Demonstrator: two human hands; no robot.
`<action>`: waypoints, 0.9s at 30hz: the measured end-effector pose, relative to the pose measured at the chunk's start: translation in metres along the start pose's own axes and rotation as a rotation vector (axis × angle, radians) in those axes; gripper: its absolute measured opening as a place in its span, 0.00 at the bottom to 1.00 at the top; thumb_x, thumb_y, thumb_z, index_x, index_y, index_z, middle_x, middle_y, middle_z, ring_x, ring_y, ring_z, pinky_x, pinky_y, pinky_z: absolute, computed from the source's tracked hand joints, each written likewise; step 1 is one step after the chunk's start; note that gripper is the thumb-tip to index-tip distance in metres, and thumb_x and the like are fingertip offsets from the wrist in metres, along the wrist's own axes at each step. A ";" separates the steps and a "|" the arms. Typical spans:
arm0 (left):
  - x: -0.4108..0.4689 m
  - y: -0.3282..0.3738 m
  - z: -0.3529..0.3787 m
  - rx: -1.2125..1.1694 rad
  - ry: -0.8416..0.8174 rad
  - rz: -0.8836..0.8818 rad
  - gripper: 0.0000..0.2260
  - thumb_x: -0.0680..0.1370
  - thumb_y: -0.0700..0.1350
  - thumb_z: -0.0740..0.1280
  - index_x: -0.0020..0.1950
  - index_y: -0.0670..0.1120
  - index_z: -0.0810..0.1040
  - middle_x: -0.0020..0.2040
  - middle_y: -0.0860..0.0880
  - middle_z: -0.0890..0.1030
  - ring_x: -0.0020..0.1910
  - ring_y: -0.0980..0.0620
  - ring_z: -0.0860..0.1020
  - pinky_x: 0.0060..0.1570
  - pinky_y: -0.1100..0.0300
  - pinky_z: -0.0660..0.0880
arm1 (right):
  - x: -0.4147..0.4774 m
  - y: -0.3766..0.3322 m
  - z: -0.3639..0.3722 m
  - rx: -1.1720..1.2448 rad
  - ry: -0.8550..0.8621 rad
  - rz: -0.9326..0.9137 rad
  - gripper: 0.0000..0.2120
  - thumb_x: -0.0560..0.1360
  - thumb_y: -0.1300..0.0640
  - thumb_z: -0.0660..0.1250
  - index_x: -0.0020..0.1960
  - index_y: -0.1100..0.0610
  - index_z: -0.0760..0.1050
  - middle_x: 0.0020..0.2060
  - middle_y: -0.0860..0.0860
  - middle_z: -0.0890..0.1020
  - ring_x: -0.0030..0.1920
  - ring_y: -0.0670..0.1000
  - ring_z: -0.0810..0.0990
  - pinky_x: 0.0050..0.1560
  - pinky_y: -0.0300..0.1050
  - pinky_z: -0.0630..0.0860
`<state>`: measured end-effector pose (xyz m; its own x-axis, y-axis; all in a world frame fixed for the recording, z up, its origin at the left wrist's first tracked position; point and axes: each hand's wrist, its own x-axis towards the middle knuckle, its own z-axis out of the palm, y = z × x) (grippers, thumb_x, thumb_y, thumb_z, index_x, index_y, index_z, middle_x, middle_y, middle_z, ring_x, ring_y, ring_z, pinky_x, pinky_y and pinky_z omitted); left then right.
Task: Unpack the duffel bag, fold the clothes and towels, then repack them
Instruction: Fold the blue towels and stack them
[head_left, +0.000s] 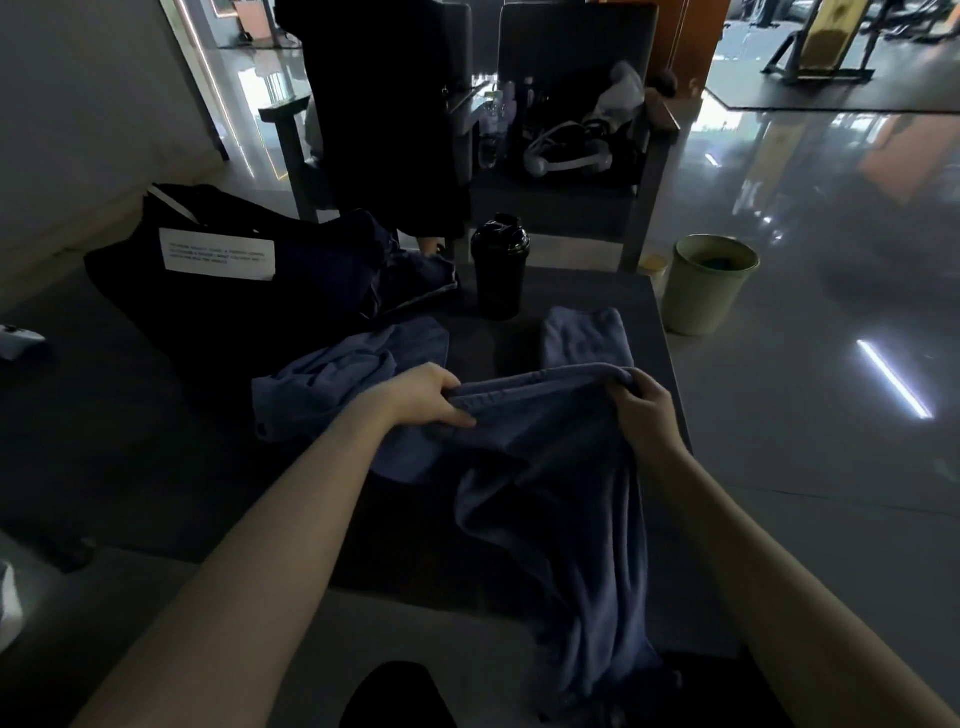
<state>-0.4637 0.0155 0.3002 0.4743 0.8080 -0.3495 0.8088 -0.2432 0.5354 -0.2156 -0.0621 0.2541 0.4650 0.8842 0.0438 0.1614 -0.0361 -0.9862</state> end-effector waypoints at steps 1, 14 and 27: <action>0.004 0.003 -0.007 0.043 0.037 0.013 0.09 0.72 0.49 0.73 0.39 0.46 0.77 0.36 0.50 0.77 0.37 0.53 0.75 0.36 0.60 0.68 | 0.003 -0.003 -0.002 0.019 -0.007 -0.015 0.07 0.78 0.64 0.61 0.44 0.58 0.77 0.33 0.48 0.75 0.30 0.37 0.72 0.32 0.29 0.68; 0.085 0.021 0.043 0.293 0.557 -0.026 0.21 0.79 0.48 0.63 0.71 0.46 0.66 0.69 0.47 0.68 0.68 0.46 0.67 0.65 0.50 0.64 | 0.050 0.016 0.011 -0.662 0.016 0.146 0.27 0.75 0.56 0.63 0.71 0.62 0.60 0.65 0.61 0.69 0.63 0.62 0.70 0.58 0.54 0.71; 0.045 -0.007 0.111 0.415 0.256 -0.058 0.24 0.82 0.56 0.52 0.76 0.48 0.58 0.78 0.47 0.55 0.76 0.48 0.52 0.73 0.46 0.51 | -0.082 0.057 -0.002 -1.100 -0.115 -0.016 0.22 0.78 0.47 0.59 0.69 0.52 0.67 0.74 0.52 0.62 0.73 0.54 0.57 0.69 0.53 0.57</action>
<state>-0.4094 -0.0061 0.1951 0.3663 0.9197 -0.1417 0.9262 -0.3456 0.1510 -0.2430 -0.1375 0.1946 0.3815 0.9242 -0.0168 0.8790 -0.3683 -0.3027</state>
